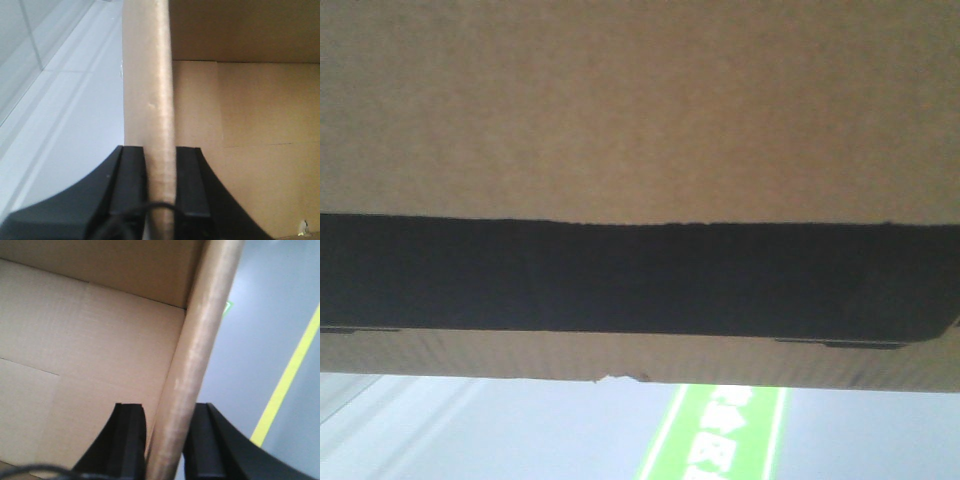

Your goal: Grab box from left shelf to table start

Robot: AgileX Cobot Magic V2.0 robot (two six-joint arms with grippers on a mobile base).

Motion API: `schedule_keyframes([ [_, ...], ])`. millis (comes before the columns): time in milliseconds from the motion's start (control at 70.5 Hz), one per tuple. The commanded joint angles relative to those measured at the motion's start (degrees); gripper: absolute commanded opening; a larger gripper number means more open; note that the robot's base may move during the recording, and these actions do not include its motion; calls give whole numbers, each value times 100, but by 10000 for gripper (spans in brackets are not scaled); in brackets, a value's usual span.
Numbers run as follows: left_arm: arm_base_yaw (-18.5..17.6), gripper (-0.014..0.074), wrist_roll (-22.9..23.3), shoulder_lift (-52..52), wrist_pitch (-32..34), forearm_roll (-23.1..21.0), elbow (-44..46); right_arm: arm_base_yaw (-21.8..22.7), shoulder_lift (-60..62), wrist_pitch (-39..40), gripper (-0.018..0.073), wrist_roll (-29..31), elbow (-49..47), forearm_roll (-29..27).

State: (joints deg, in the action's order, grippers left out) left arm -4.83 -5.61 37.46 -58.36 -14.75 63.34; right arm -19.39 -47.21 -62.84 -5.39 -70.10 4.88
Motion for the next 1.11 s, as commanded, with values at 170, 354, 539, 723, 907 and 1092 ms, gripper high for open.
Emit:
schedule_keyframes([
  [170,-108,-97,-2,-16,591,-1518,257,-49,11,972,70,271,-168,-488],
  [354,-108,-97,-2,-16,591,-1518,257,-49,11,972,70,271,-168,-488],
  [539,-108,-97,-2,-16,591,-1518,257,-49,11,972,70,271,-168,-488],
  [723,-108,-97,-2,-16,591,-1518,257,-49,11,972,70,271,-168,-488],
  [907,-108,-97,-2,-16,591,-1518,257,-49,11,972,70,271,-168,-488],
  [1092,-108,-97,-2,-16,591,-1518,257,-49,11,972,70,271,-168,-488],
])
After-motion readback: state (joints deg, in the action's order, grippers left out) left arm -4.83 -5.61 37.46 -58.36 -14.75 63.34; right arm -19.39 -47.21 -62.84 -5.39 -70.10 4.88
